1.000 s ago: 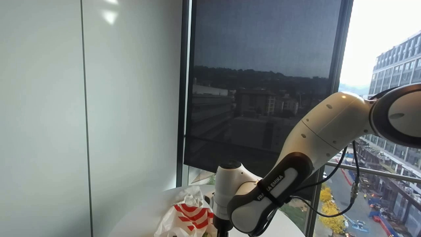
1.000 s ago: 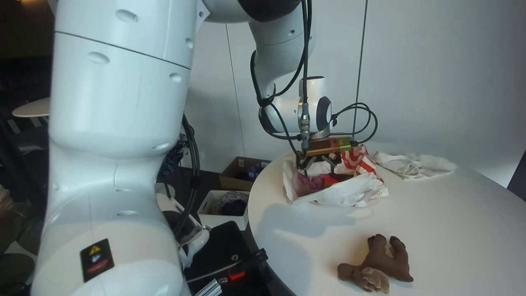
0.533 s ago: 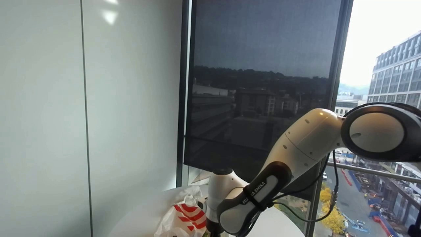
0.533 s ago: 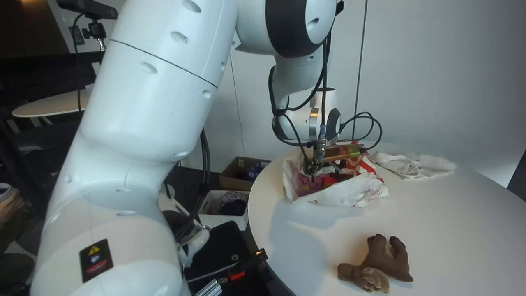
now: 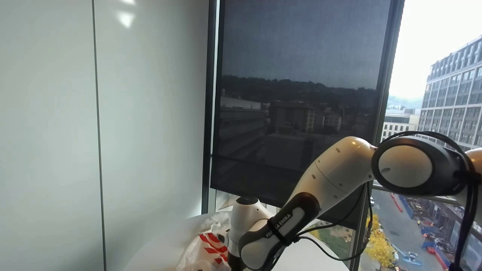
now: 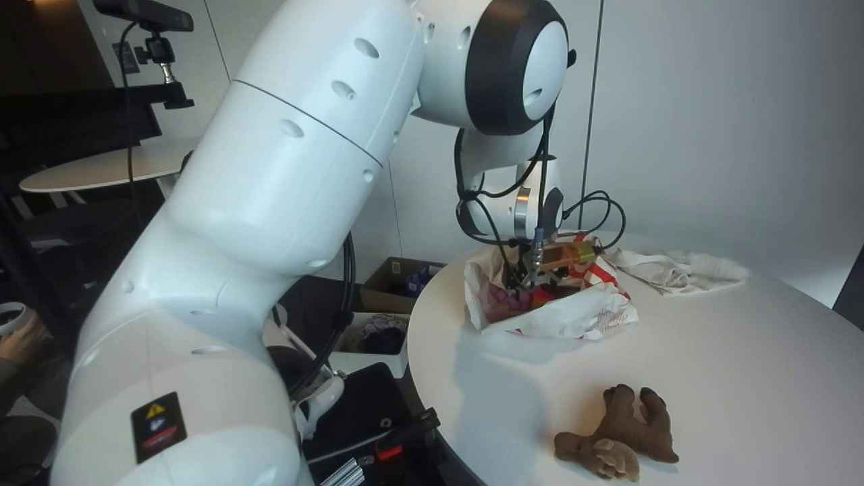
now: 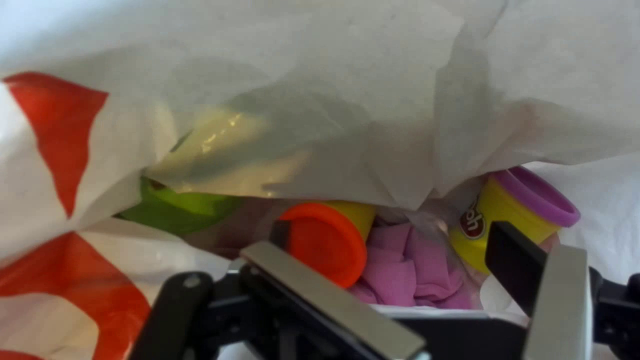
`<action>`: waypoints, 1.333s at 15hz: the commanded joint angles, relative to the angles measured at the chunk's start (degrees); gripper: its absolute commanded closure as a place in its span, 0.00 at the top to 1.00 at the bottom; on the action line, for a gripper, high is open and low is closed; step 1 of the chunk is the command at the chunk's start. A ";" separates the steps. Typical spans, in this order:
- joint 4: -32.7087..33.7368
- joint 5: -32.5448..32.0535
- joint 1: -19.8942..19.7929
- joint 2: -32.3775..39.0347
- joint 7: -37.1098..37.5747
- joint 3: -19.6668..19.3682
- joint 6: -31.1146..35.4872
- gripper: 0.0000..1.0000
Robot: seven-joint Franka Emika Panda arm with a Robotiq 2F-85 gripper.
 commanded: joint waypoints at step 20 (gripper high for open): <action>5.78 1.36 -1.48 3.91 -6.39 2.49 -6.93 0.33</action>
